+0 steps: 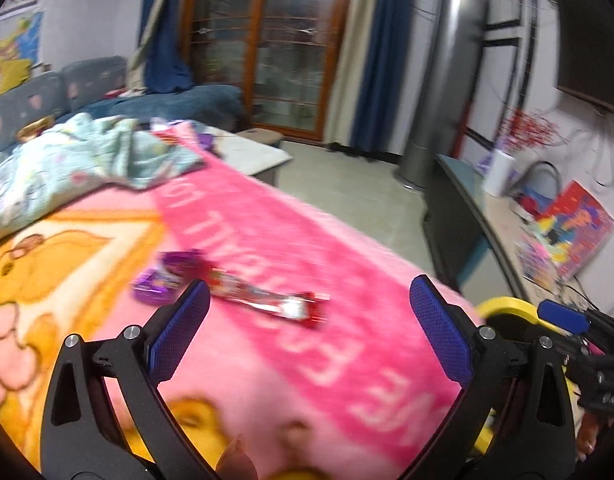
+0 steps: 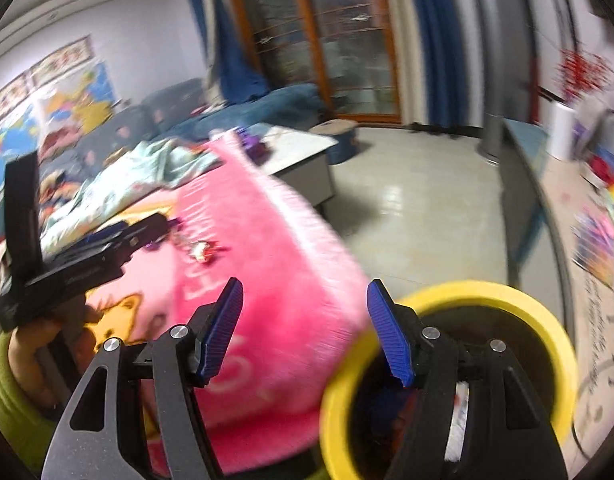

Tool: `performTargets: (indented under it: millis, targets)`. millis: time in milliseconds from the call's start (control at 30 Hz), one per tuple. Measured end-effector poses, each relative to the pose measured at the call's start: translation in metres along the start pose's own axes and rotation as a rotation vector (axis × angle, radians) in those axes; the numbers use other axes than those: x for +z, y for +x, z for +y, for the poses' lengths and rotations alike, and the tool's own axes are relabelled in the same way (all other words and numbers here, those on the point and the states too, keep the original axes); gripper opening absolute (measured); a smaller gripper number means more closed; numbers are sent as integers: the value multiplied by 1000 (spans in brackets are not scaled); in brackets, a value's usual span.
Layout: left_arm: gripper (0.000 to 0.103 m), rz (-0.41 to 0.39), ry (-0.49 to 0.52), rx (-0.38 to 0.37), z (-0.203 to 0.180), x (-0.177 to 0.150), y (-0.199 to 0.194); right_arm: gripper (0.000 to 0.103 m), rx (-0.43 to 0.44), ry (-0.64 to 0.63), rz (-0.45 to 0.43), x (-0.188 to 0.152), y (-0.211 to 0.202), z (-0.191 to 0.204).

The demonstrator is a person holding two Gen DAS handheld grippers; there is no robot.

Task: Collect trash
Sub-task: 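Move both open tools back over the candy wrappers on the blanket, then grasp the purple candy wrapper with the left tool while the right tool grasps the red candy wrapper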

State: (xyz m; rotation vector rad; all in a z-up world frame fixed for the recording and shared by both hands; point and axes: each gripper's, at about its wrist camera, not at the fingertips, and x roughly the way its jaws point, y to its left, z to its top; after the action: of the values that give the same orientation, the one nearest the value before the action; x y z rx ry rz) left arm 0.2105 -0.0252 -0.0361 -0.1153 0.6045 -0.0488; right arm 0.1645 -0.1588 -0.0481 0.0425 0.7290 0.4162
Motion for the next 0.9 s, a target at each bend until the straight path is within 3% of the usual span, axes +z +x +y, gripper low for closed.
performTargets:
  millis: [333, 567, 700, 767, 800, 900]
  targets:
    - [92, 49, -74, 103, 89, 8, 9, 62, 58, -178, 90, 29, 82, 76]
    - [92, 132, -80, 95, 112, 7, 34, 62, 50, -268, 189, 36, 138, 101]
    - [91, 158, -72, 54, 114, 9, 52, 61, 34, -280, 226, 37, 163, 104]
    - [86, 167, -62, 57, 112, 11, 59, 51, 41, -274, 244, 38, 171, 104]
    - [81, 173, -55, 53, 111, 12, 63, 41, 50, -265, 258, 37, 174, 103]
    - [70, 196, -42, 48, 109, 12, 75, 34, 59, -242, 252, 33, 174, 100]
